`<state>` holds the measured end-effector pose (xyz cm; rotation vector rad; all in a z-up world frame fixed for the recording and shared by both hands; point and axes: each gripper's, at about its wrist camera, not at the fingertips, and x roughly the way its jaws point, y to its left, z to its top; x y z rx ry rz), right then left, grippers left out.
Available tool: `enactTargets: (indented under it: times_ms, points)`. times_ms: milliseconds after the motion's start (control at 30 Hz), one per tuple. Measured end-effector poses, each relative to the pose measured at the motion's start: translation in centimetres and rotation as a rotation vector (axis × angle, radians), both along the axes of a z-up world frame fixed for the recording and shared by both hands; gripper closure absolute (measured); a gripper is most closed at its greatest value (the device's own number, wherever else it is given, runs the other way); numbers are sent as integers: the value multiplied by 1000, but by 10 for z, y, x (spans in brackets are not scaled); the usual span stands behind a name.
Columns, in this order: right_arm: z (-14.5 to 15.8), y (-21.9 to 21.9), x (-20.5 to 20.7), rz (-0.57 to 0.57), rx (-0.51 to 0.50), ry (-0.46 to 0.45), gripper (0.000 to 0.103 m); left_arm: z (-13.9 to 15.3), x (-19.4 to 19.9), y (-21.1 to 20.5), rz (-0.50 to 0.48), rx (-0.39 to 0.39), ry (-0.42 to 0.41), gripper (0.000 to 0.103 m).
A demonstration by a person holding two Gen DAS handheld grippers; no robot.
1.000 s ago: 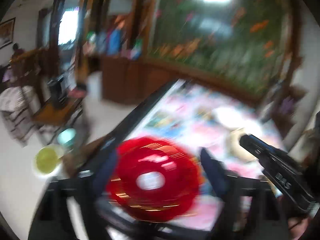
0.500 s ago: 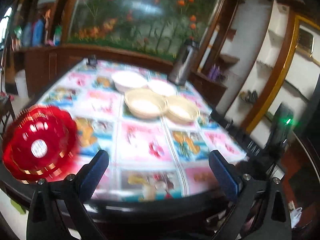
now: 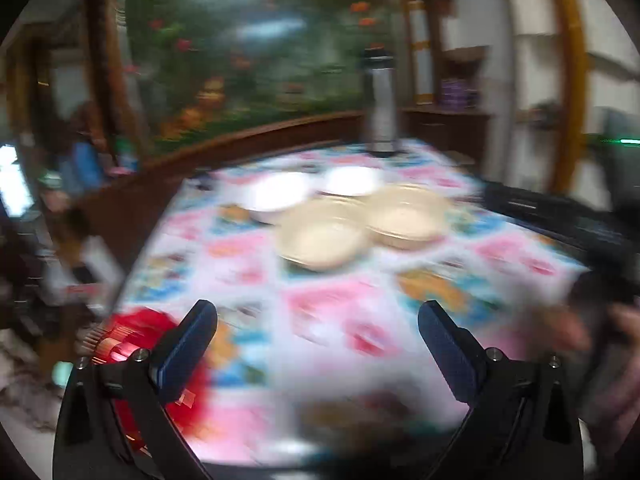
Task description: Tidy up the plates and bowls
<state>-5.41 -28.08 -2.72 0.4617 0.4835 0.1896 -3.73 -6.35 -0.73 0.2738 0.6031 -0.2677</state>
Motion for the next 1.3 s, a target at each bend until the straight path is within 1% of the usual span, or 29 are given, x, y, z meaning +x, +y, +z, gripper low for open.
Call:
enactTargets:
  times_ms: [67,133,233,267,333,400,467,567,667,800,867,1067,1167,1300]
  points:
    - [1,5,18,63,51,35,0,0,36,5,112,23,11,2]
    - [-1,10,39,94,100,86,0,-1,76,14,216,13,42,2]
    - [-11,20,69,152,201,169,0,-8,118,26,333,8,93,2]
    - [-16,23,79,175,243,192,0,-12,132,30,359,-2,129,2]
    - [-29,32,96,209,344,254,0,-23,160,40,370,-56,241,2]
    - [-43,36,110,220,428,309,0,-35,177,44,392,-83,320,2]
    - [-58,37,125,195,497,361,0,-45,193,48,415,-109,364,2]
    - [-74,37,139,162,572,398,0,-52,204,49,435,-138,383,2]
    - [-83,39,149,138,578,410,0,-60,212,40,420,-147,400,2]
    - [-83,43,161,95,528,412,0,-65,216,23,401,-105,390,2]
    - [-85,42,167,75,511,416,0,-68,219,18,392,-96,385,2]
    - [-97,32,180,26,510,433,0,-81,228,8,364,-82,392,2]
    - [-100,34,187,15,498,439,1,-86,231,7,353,-83,394,3]
    - [-101,36,192,2,483,445,5,-89,233,7,352,-80,374,4]
